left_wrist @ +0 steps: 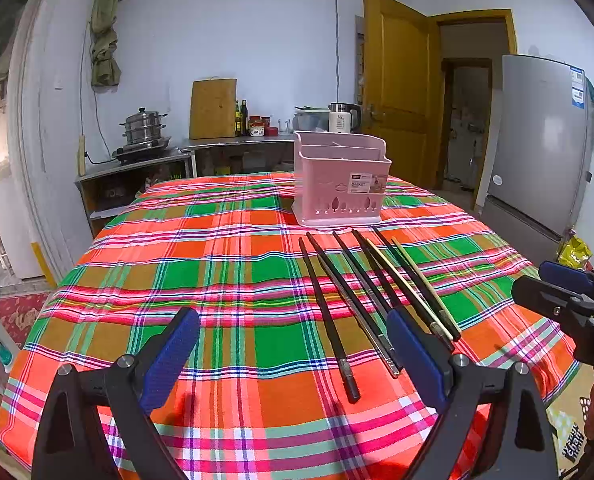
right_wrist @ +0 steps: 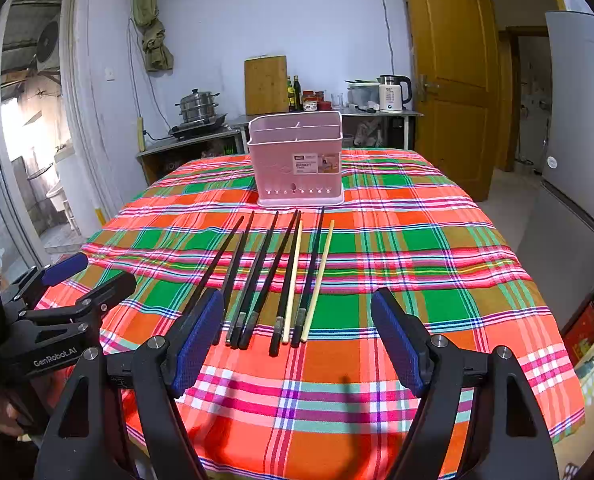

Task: Organize utensils

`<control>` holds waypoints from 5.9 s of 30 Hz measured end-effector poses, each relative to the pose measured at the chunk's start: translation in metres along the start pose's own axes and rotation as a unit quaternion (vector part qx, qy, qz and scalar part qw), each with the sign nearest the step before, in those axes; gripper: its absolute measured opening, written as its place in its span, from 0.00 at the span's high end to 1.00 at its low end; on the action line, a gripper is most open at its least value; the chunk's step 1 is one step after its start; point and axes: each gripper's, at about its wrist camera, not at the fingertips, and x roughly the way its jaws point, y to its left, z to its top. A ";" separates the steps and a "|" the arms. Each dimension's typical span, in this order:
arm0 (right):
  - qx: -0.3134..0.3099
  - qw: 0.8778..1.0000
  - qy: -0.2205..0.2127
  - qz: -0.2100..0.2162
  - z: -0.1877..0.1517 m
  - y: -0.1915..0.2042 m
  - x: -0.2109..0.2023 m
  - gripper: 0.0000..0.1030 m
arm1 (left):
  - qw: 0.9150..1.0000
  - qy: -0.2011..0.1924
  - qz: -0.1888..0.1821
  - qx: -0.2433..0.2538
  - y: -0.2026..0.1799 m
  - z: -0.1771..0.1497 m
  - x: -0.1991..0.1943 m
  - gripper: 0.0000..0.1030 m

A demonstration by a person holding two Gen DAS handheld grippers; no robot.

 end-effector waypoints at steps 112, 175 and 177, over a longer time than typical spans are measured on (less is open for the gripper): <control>-0.003 0.994 0.088 0.060 0.188 -0.031 0.153 0.96 | 0.987 0.132 -0.086 -0.007 0.018 0.189 0.135 0.96; 0.031 0.997 0.005 0.071 0.283 -0.040 0.185 0.88 | 0.985 0.070 -0.123 -0.098 0.063 0.305 0.210 0.78; 0.028 0.997 -0.005 0.065 0.286 -0.042 0.175 0.87 | 0.986 0.049 -0.123 -0.100 0.067 0.310 0.196 0.75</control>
